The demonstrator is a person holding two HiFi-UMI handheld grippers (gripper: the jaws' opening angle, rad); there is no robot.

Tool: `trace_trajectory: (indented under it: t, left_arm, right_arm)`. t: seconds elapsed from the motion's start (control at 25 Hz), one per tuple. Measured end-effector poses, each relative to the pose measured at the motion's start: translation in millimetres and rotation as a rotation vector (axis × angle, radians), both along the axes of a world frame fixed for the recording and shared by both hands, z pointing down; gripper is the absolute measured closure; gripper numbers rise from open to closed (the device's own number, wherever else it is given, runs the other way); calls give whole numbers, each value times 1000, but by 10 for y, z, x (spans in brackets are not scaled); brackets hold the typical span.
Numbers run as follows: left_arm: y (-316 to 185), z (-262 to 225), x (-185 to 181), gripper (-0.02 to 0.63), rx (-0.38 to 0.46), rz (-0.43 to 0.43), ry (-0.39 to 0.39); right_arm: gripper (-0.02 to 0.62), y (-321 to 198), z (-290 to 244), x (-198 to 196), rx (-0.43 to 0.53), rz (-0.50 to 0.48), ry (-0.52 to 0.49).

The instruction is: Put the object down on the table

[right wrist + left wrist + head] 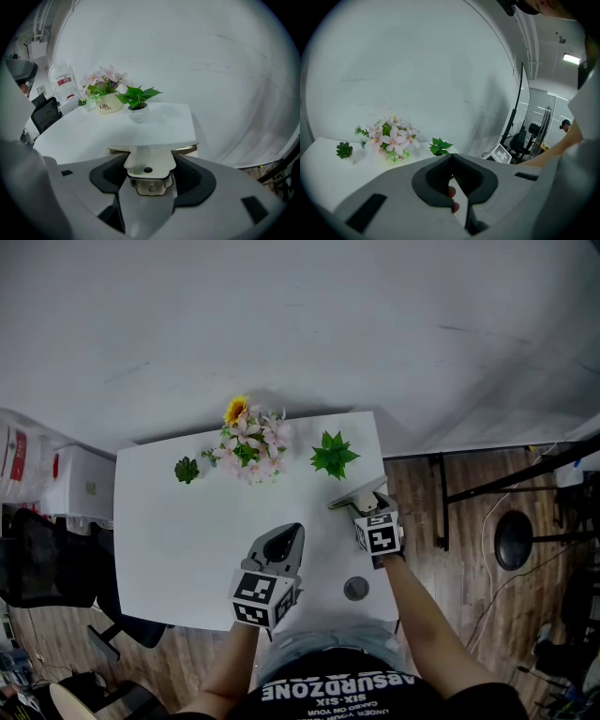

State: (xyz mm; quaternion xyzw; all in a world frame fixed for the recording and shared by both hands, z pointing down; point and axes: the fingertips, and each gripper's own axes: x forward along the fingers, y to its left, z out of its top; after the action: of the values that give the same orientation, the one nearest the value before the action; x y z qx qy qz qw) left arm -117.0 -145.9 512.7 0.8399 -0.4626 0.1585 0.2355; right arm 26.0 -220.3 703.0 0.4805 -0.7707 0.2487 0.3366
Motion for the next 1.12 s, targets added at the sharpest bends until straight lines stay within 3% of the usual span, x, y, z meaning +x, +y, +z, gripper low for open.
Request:
trace_trajectory:
  t: [0.24, 0.52, 1.12]
  left_arm:
    - [5, -100, 5, 601, 30, -4, 5]
    - [48, -171, 18, 601, 43, 0, 5]
    - [59, -303, -17, 601, 83, -14, 6]
  right_arm:
    - [302, 19, -2, -10, -13, -25, 13]
    - [282, 63, -30, -69, -90, -53, -26]
    - [282, 105, -682, -99, 52, -27, -106]
